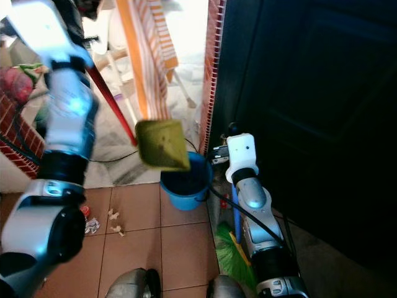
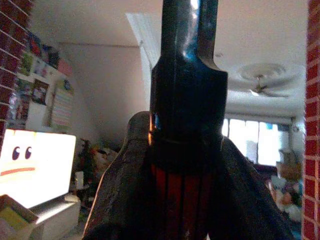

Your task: Sweep floor

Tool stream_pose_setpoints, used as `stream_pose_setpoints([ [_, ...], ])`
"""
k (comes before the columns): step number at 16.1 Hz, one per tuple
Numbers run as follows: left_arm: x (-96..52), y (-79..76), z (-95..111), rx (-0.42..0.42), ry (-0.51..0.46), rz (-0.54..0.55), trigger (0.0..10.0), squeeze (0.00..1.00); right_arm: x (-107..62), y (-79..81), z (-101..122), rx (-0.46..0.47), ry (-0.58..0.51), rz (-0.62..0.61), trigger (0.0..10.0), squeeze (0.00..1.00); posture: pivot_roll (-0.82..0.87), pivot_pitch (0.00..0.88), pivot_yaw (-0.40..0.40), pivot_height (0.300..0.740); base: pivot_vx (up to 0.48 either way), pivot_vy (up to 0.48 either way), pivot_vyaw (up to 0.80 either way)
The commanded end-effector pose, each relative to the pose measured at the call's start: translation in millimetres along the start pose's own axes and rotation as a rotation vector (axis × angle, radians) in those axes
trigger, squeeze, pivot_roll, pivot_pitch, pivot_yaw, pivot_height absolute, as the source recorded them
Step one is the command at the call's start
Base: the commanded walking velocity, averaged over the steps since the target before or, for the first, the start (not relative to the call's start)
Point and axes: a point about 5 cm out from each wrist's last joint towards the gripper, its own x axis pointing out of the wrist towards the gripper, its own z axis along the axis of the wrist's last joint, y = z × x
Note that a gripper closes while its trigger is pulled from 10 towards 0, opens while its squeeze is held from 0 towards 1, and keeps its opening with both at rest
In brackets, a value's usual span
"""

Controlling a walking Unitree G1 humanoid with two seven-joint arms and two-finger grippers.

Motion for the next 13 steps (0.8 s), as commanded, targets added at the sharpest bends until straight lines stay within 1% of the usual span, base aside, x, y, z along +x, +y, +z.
stream_pose_setpoints([
  [1, 20.6, -1.4, 42, -0.030, -0.165, -0.008, 10.0, 0.00, 1.8, 2.6, 1, -0.003, -0.001, 0.020, 10.0, 0.00, -0.10, 0.058, 0.005, 0.740, 0.000, 0.000, 0.00],
  [2, 26.7, 8.9, 55, 0.022, -0.214, 0.004, 10.0, 0.00, 3.3, 7.8, 1, 0.001, 0.002, 0.055, 10.0, 0.00, -0.09, 0.056, 0.002, 0.740, 0.000, 0.000, 0.00],
  [3, 28.8, 18.7, 57, 0.066, -0.224, 0.027, 10.0, 0.00, 3.3, 10.9, 0, -0.004, 0.004, 0.079, 10.0, 0.00, -0.09, 0.056, 0.002, 0.740, 0.000, 0.000, 0.00],
  [4, 26.9, 35.5, 48, 0.145, -0.191, 0.065, 10.0, 0.00, 1.8, 13.8, -2, -0.011, 0.010, 0.108, 10.0, 0.00, -0.08, 0.052, -0.001, 0.740, 0.000, 0.000, 0.00],
  [5, 20.2, 49.7, 35, 0.225, -0.130, 0.090, 10.0, 0.00, 0.7, 15.3, -3, -0.014, 0.011, 0.127, 10.0, 0.00, -0.08, 0.052, -0.001, 0.740, 0.000, 0.000, 0.00],
  [6, 8.2, 61.1, 16, 0.294, -0.047, 0.092, 10.0, 0.00, 0.3, 15.5, -3, -0.013, 0.012, 0.136, 10.0, 0.00, -0.08, 0.052, -0.001, 0.740, 0.000, 0.000, 0.00],
  [7, -12.9, 71.3, -9, 0.365, 0.051, 0.075, 10.0, 0.00, 0.1, 15.6, -3, -0.017, 0.011, 0.142, 10.0, 0.00, -0.08, 0.052, -0.001, 0.740, 0.000, 0.000, 0.00],
  [8, -19.5, 73.6, -15, 0.378, 0.077, 0.069, 10.0, 0.00, 0.0, 15.6, -3, -0.018, 0.010, 0.145, 10.0, 0.00, -0.08, 0.058, 0.000, 0.740, 0.000, 0.000, 0.00],
  [9, -33.8, 77.0, -29, 0.395, 0.140, 0.064, 10.0, 0.00, -0.9, 15.8, -4, -0.022, 0.011, 0.149, 10.0, 0.00, -0.07, 0.061, -0.002, 0.740, 0.000, 0.000, 0.00],
  [10, -47.7, 75.0, -42, 0.393, 0.197, 0.045, 10.0, 0.00, -2.1, 15.9, -4, -0.038, 0.008, 0.160, 10.0, 0.00, -0.07, 0.065, -0.003, 0.740, 0.000, 0.000, 0.00],
  [11, -64.3, 68.2, -57, 0.352, 0.277, 0.025, 10.0, 0.00, -2.8, 15.2, 0, -0.064, -0.018, 0.189, 10.0, 0.00, -0.08, 0.072, -0.005, 0.740, 0.000, 0.000, 0.00],
  [12, -84.2, 59.4, -73, 0.306, 0.378, 0.010, 10.0, 0.00, -0.7, 11.6, 11, -0.096, -0.058, 0.228, 10.0, 0.00, -0.08, 0.083, -0.005, 0.740, 0.000, 0.000, 0.00],
  [13, -99.6, 54.2, -85, 0.283, 0.451, -0.001, 10.0, 0.00, 2.4, 8.1, 20, -0.106, -0.081, 0.247, 10.0, 0.00, -0.09, 0.090, -0.003, 0.740, 0.000, 0.000, 0.00],
])
